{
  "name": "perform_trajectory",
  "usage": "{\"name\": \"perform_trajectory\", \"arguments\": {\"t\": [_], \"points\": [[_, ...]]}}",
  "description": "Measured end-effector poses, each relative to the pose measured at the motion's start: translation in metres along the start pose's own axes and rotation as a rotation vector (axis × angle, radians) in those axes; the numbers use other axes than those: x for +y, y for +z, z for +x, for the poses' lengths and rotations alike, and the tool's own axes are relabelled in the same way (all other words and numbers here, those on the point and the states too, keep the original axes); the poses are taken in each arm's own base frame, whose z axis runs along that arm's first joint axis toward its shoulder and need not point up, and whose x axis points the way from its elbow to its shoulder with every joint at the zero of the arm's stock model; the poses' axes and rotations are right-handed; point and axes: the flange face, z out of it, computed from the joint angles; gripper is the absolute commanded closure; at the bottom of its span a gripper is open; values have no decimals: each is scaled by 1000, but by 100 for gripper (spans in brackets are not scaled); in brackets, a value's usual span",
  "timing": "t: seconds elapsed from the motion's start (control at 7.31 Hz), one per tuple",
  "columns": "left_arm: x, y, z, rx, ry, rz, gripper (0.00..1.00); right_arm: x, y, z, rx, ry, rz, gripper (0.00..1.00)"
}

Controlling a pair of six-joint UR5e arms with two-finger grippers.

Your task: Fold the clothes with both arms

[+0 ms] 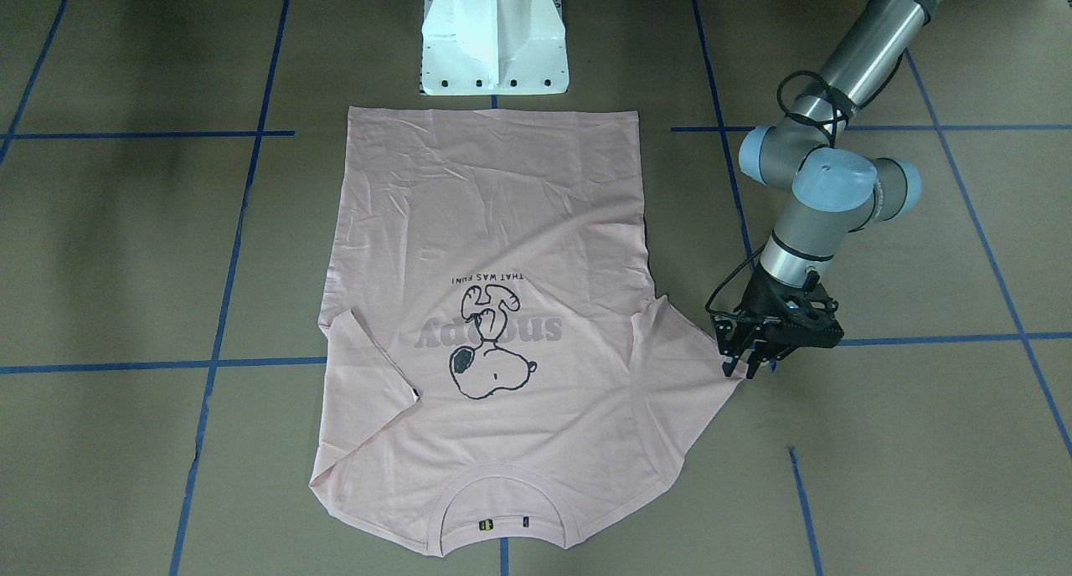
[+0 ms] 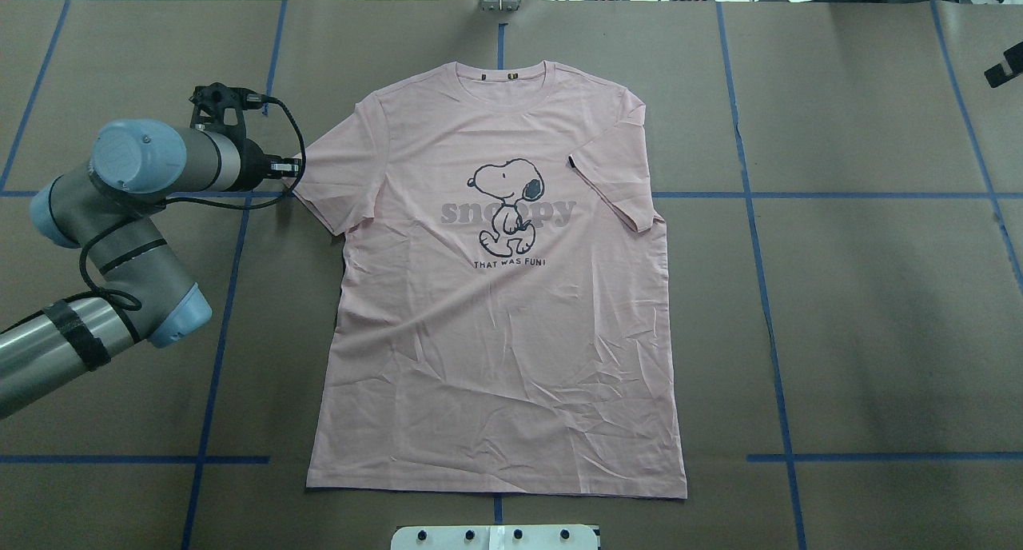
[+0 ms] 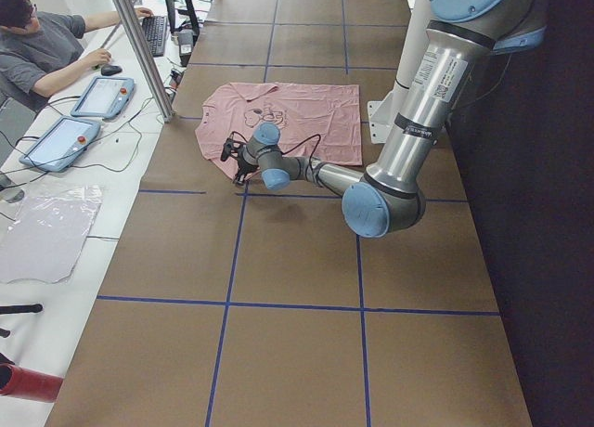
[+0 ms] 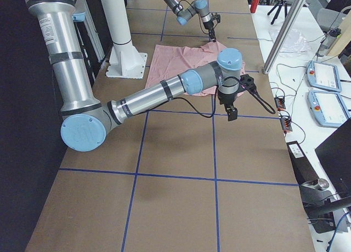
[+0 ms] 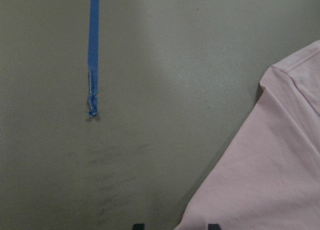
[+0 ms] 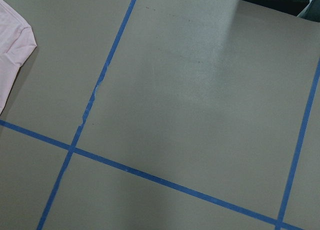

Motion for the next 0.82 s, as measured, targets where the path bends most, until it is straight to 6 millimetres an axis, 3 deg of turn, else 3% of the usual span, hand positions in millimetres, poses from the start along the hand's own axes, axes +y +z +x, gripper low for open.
{"name": "perform_trajectory", "arguments": {"t": [0.55,0.68,0.82], "points": [[-7,-14,18,21,10,5,100,0,0,0,0,1,0,0],[-16,-22,37,3,5,-8,100,0,0,0,0,2,-1,0],[-34,-33,73,-31,-16,-32,100,0,1,1,1,3,-1,0]]}}
